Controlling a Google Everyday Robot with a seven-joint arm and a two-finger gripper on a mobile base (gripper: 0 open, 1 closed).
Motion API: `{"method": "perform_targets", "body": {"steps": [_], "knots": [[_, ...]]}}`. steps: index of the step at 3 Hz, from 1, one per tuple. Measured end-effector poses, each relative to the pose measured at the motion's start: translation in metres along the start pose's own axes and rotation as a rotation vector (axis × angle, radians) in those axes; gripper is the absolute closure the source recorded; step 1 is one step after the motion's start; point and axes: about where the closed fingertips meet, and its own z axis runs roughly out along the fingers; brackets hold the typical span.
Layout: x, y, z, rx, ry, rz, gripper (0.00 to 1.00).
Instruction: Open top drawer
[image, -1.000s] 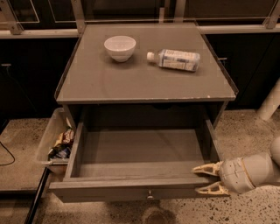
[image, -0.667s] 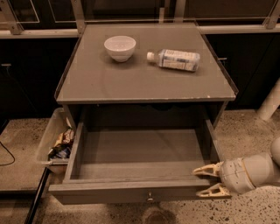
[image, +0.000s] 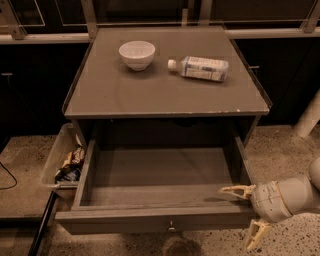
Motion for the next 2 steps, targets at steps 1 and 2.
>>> {"method": "perform_targets", "body": {"steps": [1,2], "knots": [[-0.007,-0.003,-0.003,-0.001,0.01,-0.015,0.0],[-0.035,-0.023,-0.023,0.015,0.032,-0.075,0.0]]}}
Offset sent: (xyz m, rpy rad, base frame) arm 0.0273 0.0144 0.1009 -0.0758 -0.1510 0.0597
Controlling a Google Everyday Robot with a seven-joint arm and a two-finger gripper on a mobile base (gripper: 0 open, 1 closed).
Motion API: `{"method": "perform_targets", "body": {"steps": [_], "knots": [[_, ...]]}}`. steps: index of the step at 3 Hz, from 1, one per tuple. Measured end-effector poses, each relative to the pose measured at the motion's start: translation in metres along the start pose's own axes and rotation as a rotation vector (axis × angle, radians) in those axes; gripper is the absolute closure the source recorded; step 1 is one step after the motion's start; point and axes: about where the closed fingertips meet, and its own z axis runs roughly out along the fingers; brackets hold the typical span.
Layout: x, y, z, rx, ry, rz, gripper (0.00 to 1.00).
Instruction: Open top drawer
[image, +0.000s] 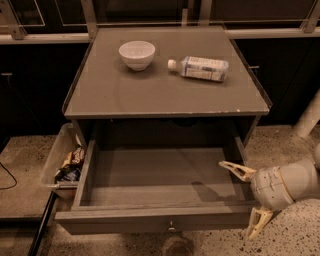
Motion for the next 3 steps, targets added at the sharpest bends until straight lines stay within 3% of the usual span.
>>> {"method": "perform_targets", "body": {"steps": [2,3], "knots": [[-0.052,-0.052,-0.058,0.028,0.085,-0.129,0.0],[-0.066,-0.082,-0.106,0.087,0.124,-0.159,0.0]]}}
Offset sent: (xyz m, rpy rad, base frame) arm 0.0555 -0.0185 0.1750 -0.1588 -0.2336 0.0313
